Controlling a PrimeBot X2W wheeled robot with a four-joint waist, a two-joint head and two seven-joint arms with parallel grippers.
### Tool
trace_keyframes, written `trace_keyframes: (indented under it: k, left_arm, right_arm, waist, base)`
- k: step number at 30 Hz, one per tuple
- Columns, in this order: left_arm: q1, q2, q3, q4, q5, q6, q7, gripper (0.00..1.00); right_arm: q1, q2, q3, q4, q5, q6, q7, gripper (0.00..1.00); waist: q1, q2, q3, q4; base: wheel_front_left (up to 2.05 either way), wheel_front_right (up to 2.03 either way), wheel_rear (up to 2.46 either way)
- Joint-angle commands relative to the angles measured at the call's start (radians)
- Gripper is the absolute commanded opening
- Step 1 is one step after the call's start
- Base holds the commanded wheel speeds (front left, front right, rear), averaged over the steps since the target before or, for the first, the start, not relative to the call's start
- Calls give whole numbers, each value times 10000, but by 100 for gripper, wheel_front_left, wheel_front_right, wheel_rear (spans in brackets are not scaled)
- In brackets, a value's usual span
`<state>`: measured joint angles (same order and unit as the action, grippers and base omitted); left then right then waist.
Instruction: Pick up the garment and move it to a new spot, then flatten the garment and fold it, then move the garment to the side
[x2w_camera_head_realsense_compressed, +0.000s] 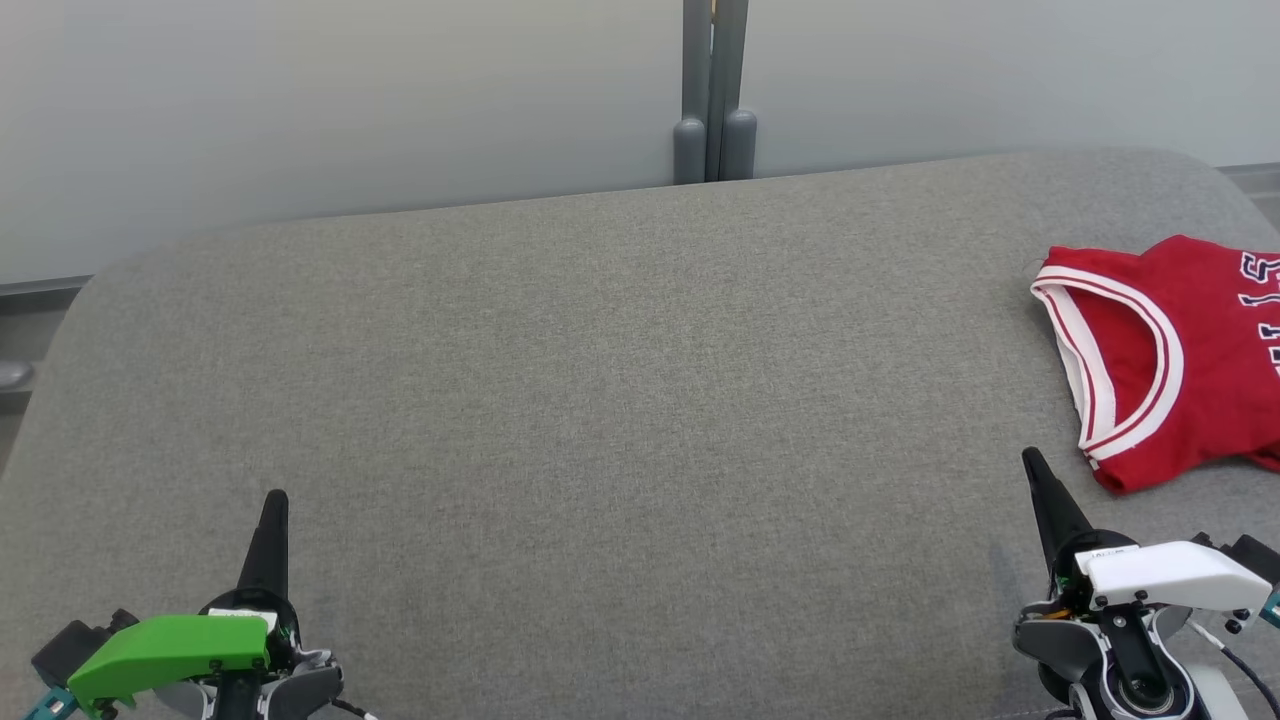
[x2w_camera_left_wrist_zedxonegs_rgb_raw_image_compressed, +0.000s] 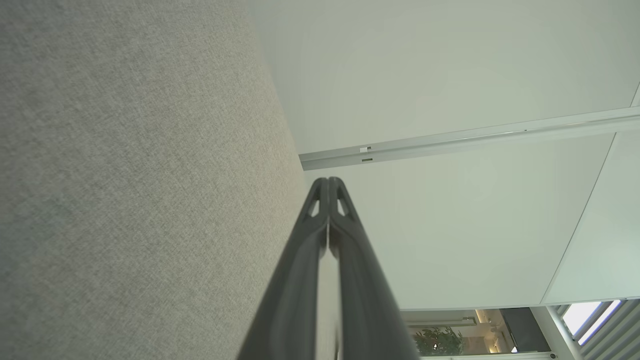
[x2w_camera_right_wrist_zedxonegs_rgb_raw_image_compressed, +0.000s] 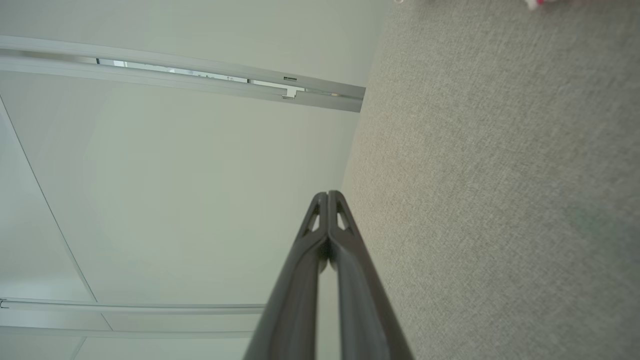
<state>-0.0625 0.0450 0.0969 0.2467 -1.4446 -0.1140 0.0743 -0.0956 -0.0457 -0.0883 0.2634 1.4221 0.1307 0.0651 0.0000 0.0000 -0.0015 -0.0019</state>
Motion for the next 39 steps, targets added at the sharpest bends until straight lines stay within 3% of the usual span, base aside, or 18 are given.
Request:
trace_keyframes:
  k: [1,24,39]
  left_arm:
    - [-180,74,68,-92,-247,-58,70,0]
    - [-252,84,255,-323,-1739,-204,482,0]
    - [-250,85,250,-318,-1715,-202,481,0]
  right_arm:
    - [59,-62,-44,-125,270,1,76,0]
    - [157,-67,-172,-482,1985,2,474,0]
    - [156,-66,-169,-474,1977,2,468,0]
  waist:
    - [0,0,2,1]
    - [0,0,39,19]
    - [0,0,40,19]
  base:
    - [0,0,0]
    - [0,0,0]
    - [0,0,0]
